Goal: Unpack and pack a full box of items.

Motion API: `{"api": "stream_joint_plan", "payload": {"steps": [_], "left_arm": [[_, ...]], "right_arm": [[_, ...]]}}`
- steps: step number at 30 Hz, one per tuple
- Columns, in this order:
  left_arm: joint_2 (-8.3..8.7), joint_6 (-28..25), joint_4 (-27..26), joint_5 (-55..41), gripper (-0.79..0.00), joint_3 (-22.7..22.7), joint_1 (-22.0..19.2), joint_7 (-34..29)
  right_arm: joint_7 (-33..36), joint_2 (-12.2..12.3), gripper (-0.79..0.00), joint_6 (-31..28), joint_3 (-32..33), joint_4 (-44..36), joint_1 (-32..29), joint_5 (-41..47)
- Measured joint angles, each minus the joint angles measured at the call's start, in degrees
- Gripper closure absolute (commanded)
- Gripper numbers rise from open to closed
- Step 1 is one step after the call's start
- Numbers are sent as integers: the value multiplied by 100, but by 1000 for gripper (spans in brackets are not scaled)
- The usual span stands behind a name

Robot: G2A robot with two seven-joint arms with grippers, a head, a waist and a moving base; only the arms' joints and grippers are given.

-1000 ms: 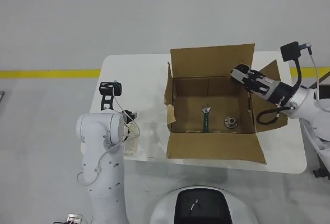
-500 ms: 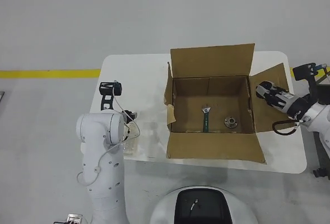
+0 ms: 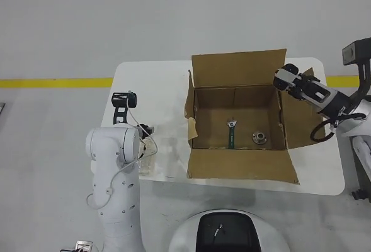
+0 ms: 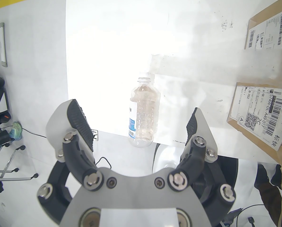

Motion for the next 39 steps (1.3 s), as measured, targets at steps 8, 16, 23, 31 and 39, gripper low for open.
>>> {"api": "stream_joint_plan", "payload": {"steps": [8, 16, 23, 31, 39], "left_arm": [[0, 0, 0, 0, -785, 0, 0, 0], [0, 0, 0, 0, -785, 0, 0, 0], [0, 0, 0, 0, -785, 0, 0, 0], [0, 0, 0, 0, -785, 0, 0, 0], [0, 0, 0, 0, -785, 0, 0, 0]], "right_arm": [[-296, -130, 0, 142, -1157, 342, 288, -812], [308, -112, 0, 112, -1650, 797, 509, -3417], [288, -113, 0, 115, -1647, 791, 506, -3143], [734, -83, 0, 519, -1639, 517, 686, -3904], [2387, -274, 0, 3055, -2820, 192, 1680, -6132]]}}
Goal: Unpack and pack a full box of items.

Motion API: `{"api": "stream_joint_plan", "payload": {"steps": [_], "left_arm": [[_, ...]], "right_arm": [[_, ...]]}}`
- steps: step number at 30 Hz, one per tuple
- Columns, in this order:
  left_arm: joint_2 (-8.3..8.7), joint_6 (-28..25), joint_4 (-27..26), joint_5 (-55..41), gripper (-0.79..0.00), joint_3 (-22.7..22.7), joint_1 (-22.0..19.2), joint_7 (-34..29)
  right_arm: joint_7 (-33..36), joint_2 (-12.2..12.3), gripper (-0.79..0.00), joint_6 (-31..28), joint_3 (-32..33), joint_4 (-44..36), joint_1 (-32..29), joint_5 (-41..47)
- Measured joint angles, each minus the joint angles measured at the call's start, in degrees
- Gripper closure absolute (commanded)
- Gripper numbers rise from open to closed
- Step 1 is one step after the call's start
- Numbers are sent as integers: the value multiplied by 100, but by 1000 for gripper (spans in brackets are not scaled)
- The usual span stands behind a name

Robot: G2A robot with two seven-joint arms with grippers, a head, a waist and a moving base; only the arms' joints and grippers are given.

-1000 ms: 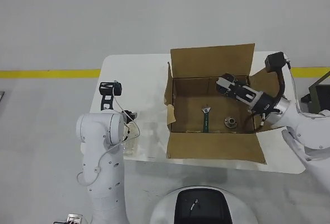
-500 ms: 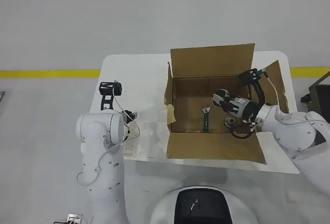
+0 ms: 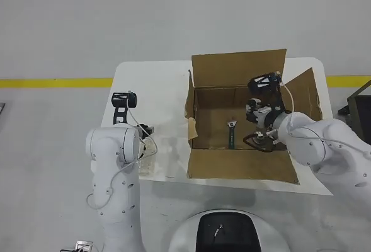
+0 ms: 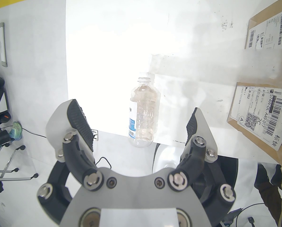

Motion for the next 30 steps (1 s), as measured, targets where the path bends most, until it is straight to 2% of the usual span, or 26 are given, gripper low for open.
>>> {"api": "stream_joint_plan", "payload": {"steps": [2, 4, 26, 30], "left_arm": [[0, 0, 0, 0, -785, 0, 0, 0], [0, 0, 0, 0, -785, 0, 0, 0], [0, 0, 0, 0, -785, 0, 0, 0], [0, 0, 0, 0, -785, 0, 0, 0]], "right_arm": [[252, -78, 0, 376, -427, 126, 276, -632], [298, -93, 0, 441, -540, 152, 326, -865], [278, -89, 0, 413, -489, 144, 306, -765], [240, -134, 0, 440, -430, 192, 188, -463]]}}
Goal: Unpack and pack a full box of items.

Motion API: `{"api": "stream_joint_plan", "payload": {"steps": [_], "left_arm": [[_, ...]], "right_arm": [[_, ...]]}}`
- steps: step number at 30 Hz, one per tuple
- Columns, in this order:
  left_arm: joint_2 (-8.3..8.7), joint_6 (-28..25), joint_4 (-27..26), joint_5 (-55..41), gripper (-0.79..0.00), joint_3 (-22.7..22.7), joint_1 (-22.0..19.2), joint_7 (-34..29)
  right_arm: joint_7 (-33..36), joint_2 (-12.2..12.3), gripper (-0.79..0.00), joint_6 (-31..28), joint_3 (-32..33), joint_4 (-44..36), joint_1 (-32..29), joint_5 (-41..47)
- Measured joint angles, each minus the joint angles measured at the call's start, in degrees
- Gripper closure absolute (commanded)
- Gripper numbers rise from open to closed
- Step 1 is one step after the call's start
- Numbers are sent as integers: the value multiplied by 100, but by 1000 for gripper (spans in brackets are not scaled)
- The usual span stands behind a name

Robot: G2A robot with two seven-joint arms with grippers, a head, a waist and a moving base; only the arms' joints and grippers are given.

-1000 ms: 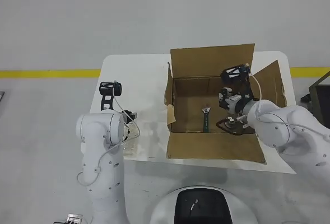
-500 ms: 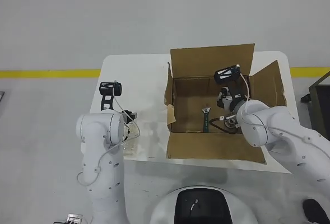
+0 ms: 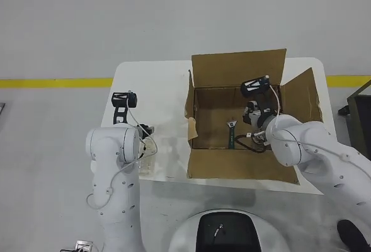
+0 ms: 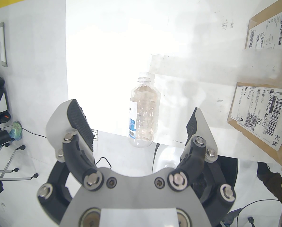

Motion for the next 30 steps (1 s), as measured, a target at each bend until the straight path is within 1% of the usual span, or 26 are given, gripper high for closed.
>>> {"api": "stream_joint_plan", "payload": {"steps": [3, 7, 10, 14, 27, 30], "left_arm": [[0, 0, 0, 0, -785, 0, 0, 0], [0, 0, 0, 0, -785, 0, 0, 0], [0, 0, 0, 0, -785, 0, 0, 0], [0, 0, 0, 0, -785, 0, 0, 0], [0, 0, 0, 0, -785, 0, 0, 0], [0, 0, 0, 0, -785, 0, 0, 0]], "right_arm": [[308, -77, 0, 231, -97, 123, 137, 68], [831, -258, 0, 654, -488, 584, 538, 10], [1093, -422, 0, 712, -865, 1064, 891, 4], [1178, -634, 0, 605, -1251, 1650, 1230, 89], [1176, -647, 0, 603, -1269, 1687, 1247, 102], [1059, -667, 0, 440, -1275, 1733, 1144, 144]]}}
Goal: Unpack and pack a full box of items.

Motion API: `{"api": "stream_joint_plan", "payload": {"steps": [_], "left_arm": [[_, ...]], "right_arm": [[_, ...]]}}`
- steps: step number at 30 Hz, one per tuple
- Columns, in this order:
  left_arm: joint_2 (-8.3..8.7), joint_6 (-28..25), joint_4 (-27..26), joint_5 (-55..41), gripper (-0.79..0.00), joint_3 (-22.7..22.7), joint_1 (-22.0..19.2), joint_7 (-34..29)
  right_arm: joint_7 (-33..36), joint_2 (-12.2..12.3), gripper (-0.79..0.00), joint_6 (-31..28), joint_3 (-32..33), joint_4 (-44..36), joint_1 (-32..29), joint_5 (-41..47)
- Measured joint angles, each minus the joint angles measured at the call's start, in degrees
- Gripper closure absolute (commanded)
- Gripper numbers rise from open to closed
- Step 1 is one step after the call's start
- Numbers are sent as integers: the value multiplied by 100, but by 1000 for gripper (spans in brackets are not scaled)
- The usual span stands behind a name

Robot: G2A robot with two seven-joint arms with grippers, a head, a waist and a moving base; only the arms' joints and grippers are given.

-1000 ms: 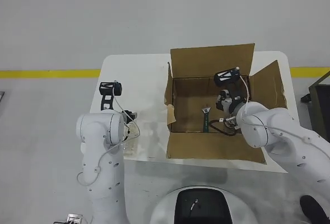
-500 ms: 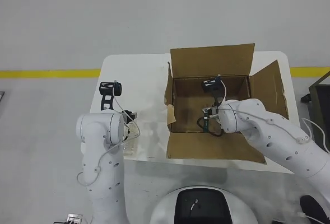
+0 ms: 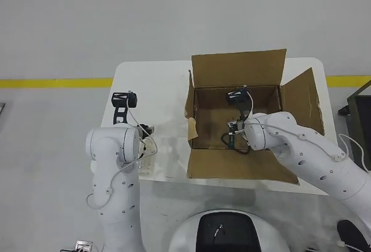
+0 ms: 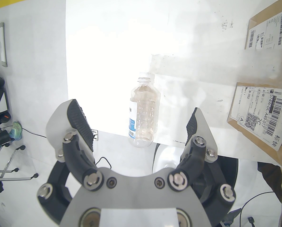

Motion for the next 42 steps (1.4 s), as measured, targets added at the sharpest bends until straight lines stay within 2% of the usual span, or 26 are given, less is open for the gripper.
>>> {"api": "stream_joint_plan", "payload": {"steps": [2, 4, 7, 8, 10, 12, 19, 32, 42], "left_arm": [[0, 0, 0, 0, -785, 0, 0, 0], [0, 0, 0, 0, -785, 0, 0, 0], [0, 0, 0, 0, -785, 0, 0, 0], [0, 0, 0, 0, -785, 0, 0, 0], [0, 0, 0, 0, -785, 0, 0, 0], [0, 0, 0, 0, -785, 0, 0, 0], [0, 0, 0, 0, -785, 0, 0, 0], [0, 0, 0, 0, -785, 0, 0, 0], [0, 0, 0, 0, -785, 0, 0, 0]], "right_arm": [[100, -39, 0, -12, -60, 117, 19, -45], [189, -119, -43, 58, -164, 328, 100, -50], [201, -274, -43, 69, -329, 677, 253, 70], [200, -325, -111, 55, -365, 774, 303, 148], [190, -433, -154, 18, -458, 986, 431, 237], [231, -527, -296, 25, -525, 1160, 557, 277], [344, -751, -326, -61, -642, 1683, 816, 370], [390, -985, -388, -131, -670, 2125, 818, 407], [295, -1112, -360, -200, -579, 2412, 750, 434]]}}
